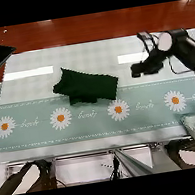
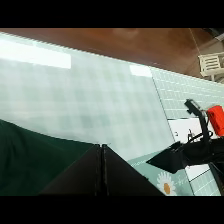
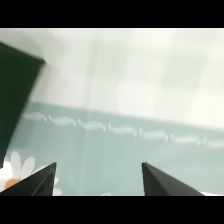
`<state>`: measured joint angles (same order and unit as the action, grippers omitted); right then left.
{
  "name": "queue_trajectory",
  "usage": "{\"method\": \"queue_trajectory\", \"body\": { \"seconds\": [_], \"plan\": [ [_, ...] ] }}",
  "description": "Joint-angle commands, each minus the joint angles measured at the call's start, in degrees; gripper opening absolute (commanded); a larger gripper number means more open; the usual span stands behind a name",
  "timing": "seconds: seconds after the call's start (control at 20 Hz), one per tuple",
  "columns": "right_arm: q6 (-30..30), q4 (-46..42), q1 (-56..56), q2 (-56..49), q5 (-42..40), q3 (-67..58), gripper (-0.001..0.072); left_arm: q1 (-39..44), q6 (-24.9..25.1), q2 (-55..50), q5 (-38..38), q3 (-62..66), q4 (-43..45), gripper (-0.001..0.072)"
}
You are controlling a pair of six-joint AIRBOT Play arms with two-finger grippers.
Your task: Fold the shirts.
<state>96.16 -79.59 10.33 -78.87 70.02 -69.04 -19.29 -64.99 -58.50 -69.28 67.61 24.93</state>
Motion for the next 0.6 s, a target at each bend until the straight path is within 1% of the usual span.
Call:
{"method": "queue_trajectory", "body": {
  "seconds": [0.0, 0.05, 0.1, 0.15, 0.3, 0.45, 0.5, 0.55],
  "plan": [
    [-3.13, 22.60, -5.70, 0.87, -9.44, 11.26, 0.0599, -0.09, 0.00, 0.04, -0.07, -0.07, 0.44, 0.0018],
    [-4.24, 28.17, -4.79, 0.81, -15.72, 13.88, 0.0599, -0.09, 0.00, 0.04, -0.07, -0.07, 0.85, 0.0018],
    [-4.31, 31.52, -3.50, 0.44, -21.31, 15.65, 0.0599, -0.09, 0.00, 0.04, -0.09, -0.07, 1.16, 0.0018],
    [-4.26, 33.35, -2.08, -0.24, -25.22, 16.46, 0.0599, -0.09, 0.00, 0.04, -0.31, -0.07, 1.22, 0.0018],
    [-4.28, 38.21, 3.72, -4.48, -32.22, 16.55, 0.0599, -0.09, 0.02, 0.02, -0.44, -0.07, 1.27, 0.0018],
    [-4.28, 42.38, 8.85, -9.03, -35.89, 16.52, 0.0596, -0.09, 0.00, 0.02, -0.44, -0.07, 1.25, 0.0018],
    [-4.66, 44.04, 10.14, -10.14, -36.59, 16.52, 0.0530, -0.09, 0.00, 0.02, -0.44, -0.07, 1.25, 0.0018],
    [-6.51, 45.62, 10.88, -10.36, -37.09, 16.52, 0.0273, -0.09, 0.02, 0.02, -0.42, -0.07, 1.27, 0.0018]
  ]
}}
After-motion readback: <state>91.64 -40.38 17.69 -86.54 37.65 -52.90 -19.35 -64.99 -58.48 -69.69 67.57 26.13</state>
